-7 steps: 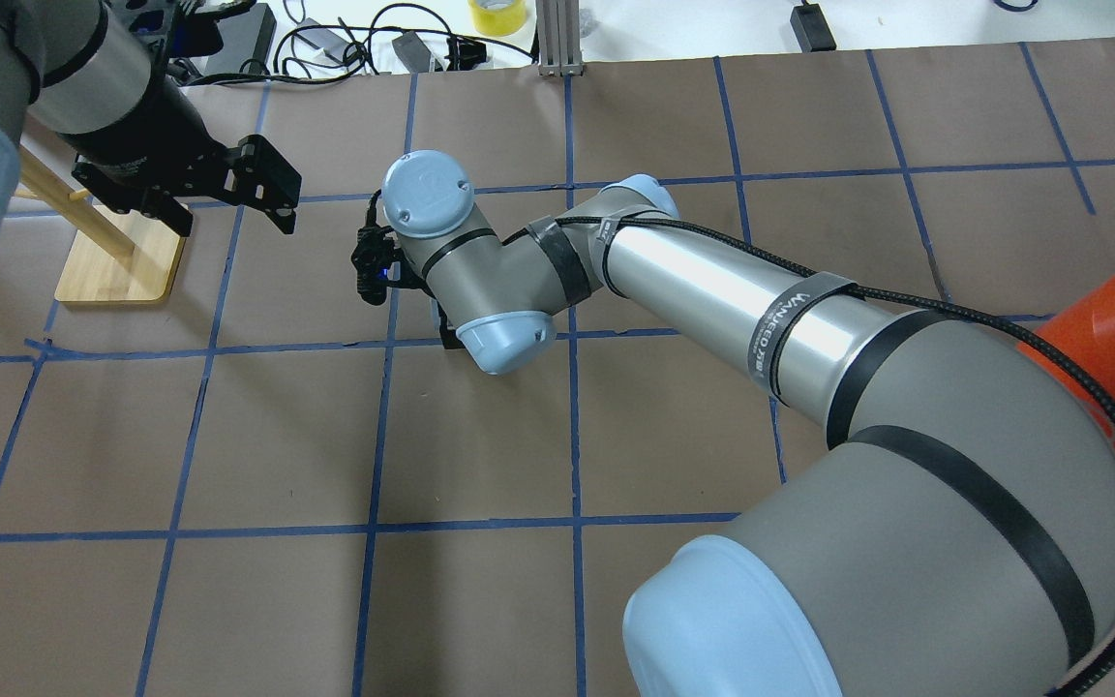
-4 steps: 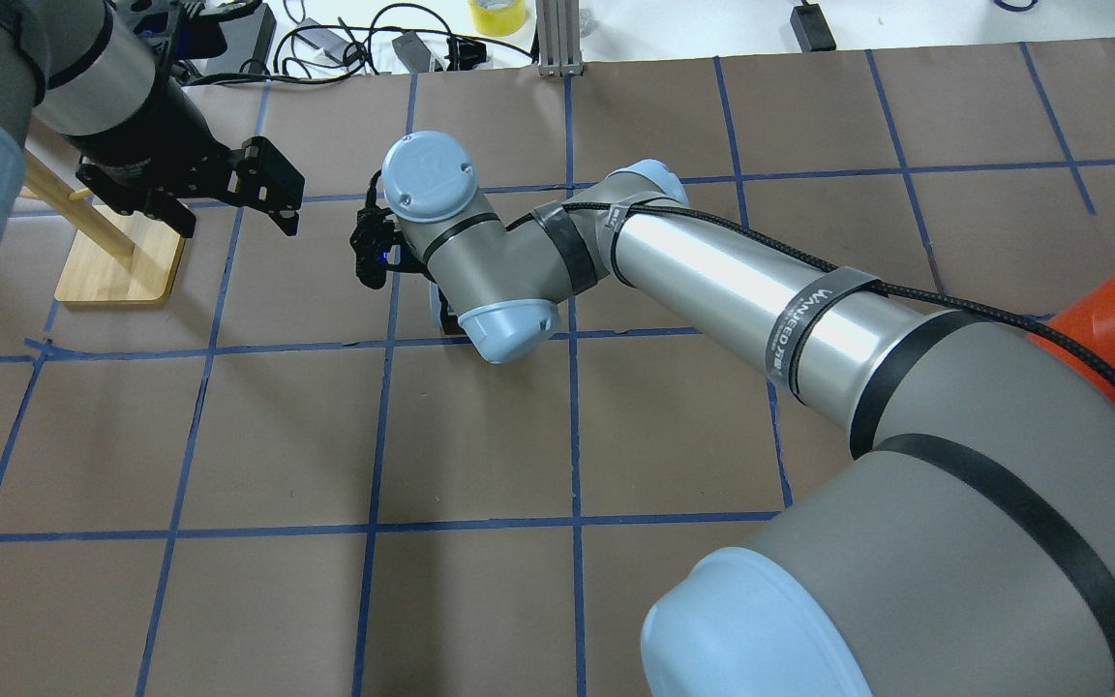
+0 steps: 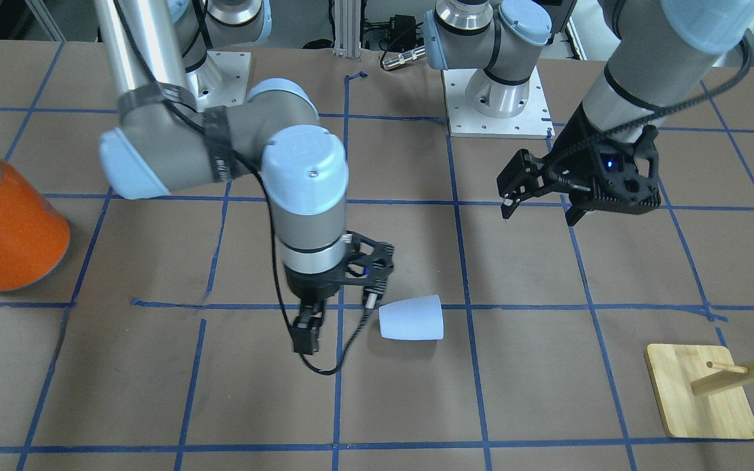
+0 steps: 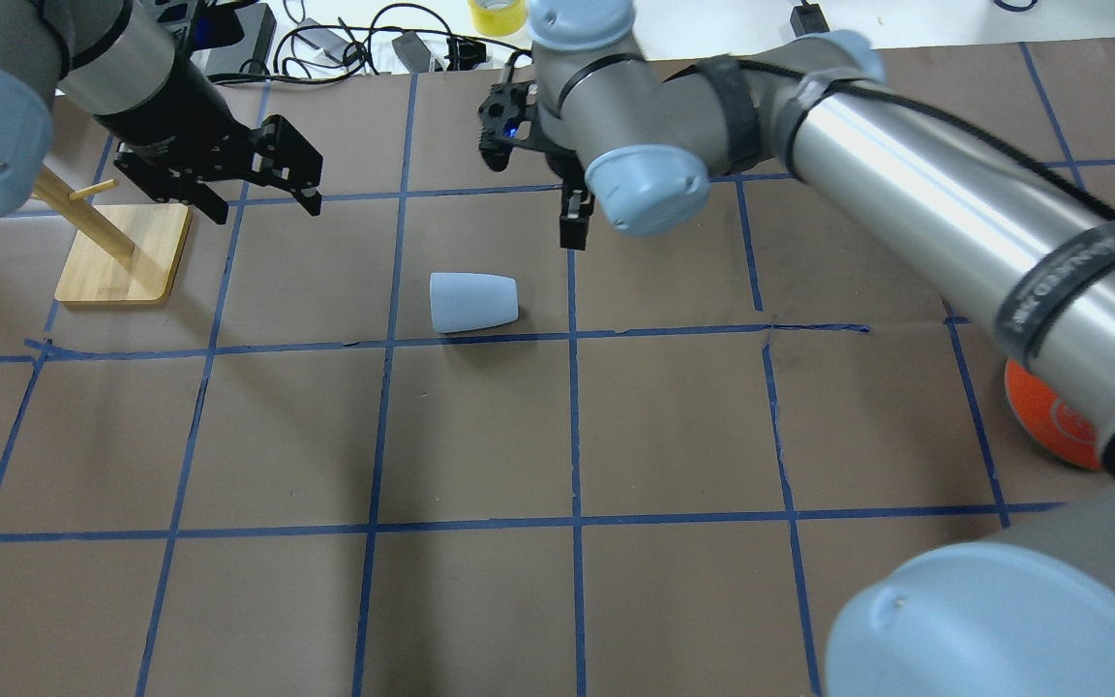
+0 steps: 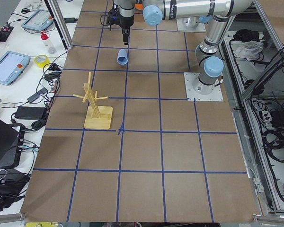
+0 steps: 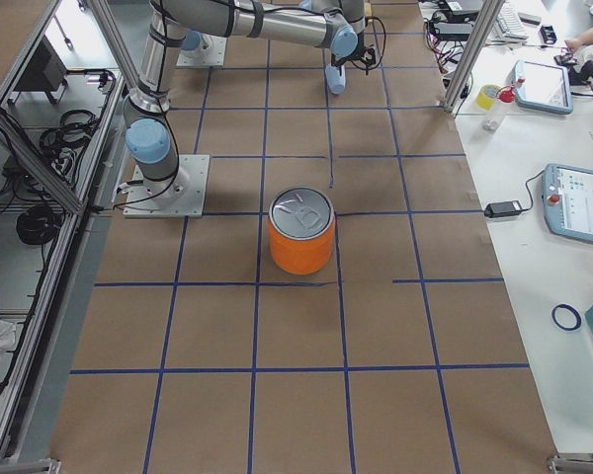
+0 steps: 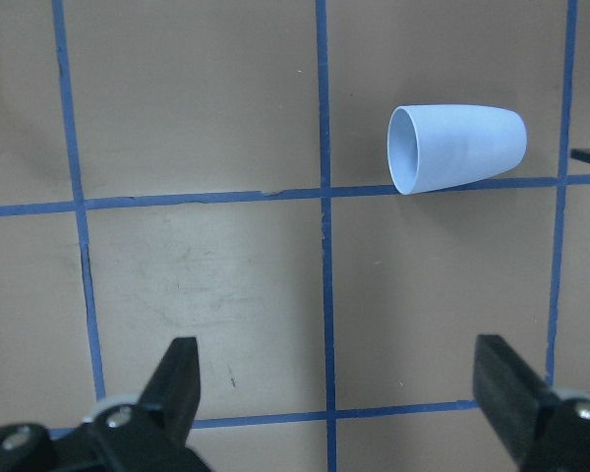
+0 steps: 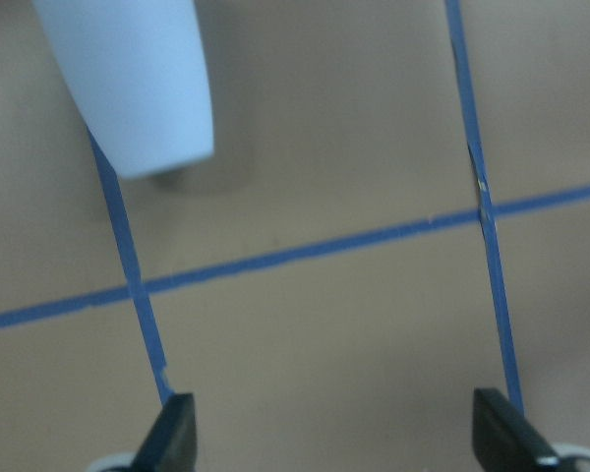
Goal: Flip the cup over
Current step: 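Set the cup on its side and raise the right gripper away, then reach the left gripper to the lying cup and grasp its rim, then lift the cup with the left gripper and stand it upright, then open the left gripper and raise it off the cup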
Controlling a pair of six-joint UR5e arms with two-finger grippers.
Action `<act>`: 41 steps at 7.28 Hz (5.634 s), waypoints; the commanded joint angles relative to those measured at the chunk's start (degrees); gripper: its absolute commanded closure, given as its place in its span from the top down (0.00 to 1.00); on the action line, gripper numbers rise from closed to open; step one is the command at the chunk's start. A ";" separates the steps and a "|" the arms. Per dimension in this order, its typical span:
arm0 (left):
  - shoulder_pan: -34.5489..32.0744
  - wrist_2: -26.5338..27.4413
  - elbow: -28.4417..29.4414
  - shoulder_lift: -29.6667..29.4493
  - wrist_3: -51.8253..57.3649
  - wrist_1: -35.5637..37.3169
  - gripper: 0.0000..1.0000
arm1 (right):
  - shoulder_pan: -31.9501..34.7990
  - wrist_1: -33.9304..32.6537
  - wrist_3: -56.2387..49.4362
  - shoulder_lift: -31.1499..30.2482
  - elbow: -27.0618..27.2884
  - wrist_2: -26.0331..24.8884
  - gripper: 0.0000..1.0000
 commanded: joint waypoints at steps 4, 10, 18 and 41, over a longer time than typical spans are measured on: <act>0.34 -19.16 -3.48 -18.87 7.93 9.02 1.00 | -13.93 17.02 40.25 -11.67 0.98 -0.24 1.00; 0.34 -35.60 -7.36 -25.13 10.13 12.63 0.33 | -13.93 21.60 57.32 -15.54 0.20 -1.12 1.00; -0.01 -16.14 5.17 -20.74 -7.37 11.76 0.00 | -13.93 21.60 57.67 -17.39 0.72 -0.76 1.00; -8.09 10.61 1.69 2.21 -4.90 2.00 1.00 | -14.28 20.45 57.59 -18.00 1.16 -0.68 1.00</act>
